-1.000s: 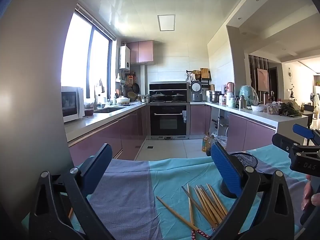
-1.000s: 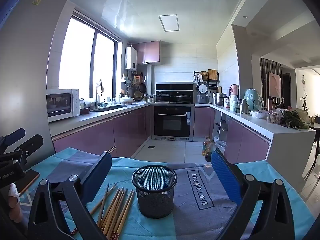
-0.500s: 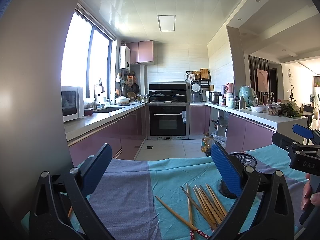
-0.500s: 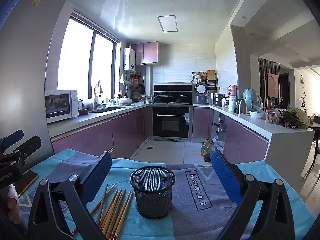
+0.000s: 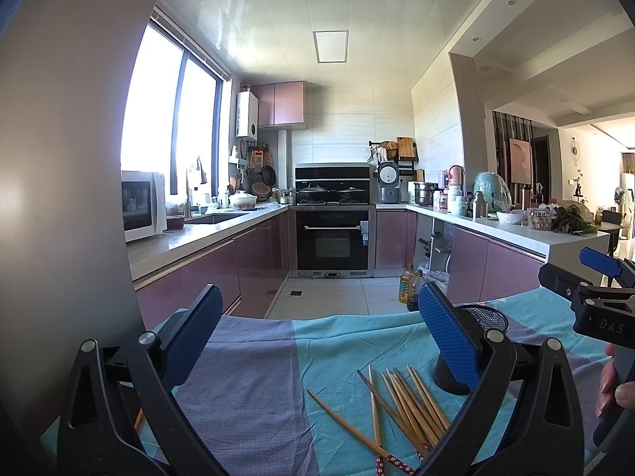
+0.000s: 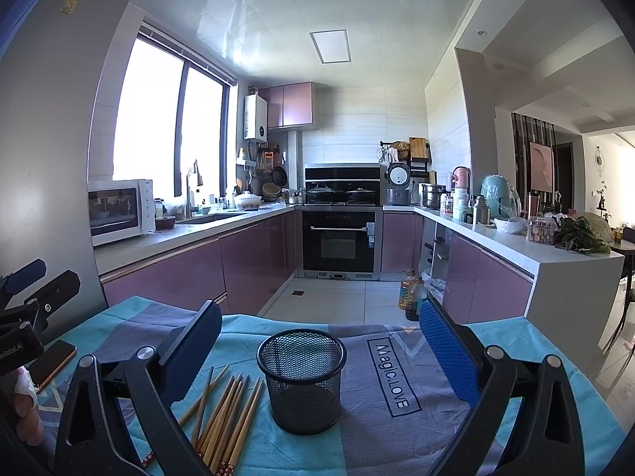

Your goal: Organize utensils

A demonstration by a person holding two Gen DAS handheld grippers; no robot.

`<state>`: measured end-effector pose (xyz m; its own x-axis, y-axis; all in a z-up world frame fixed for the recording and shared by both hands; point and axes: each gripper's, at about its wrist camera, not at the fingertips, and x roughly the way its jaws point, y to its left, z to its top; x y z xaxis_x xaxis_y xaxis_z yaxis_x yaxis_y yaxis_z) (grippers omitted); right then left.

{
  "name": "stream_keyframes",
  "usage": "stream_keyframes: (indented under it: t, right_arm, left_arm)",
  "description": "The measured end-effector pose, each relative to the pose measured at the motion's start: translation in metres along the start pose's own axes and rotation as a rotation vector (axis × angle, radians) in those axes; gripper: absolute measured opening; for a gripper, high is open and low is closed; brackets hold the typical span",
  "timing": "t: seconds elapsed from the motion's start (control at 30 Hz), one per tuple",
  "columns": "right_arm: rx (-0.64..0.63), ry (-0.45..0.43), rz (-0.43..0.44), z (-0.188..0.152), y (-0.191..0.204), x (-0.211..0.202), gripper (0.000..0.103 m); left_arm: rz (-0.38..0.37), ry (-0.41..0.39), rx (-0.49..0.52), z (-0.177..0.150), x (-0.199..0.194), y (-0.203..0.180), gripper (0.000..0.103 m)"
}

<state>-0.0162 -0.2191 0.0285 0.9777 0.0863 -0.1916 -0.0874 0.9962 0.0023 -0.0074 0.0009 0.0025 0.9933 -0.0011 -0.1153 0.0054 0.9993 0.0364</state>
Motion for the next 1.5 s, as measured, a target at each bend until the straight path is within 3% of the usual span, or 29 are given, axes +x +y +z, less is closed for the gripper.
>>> stream_keyframes:
  t: [1.5]
  right_arm:
    - [0.006,-0.006,0.001,0.0013,-0.0017,0.0031,0.096]
  left_arm:
    - [-0.006,-0.001,-0.003,0.0012,0.0012,-0.0003,0.097]
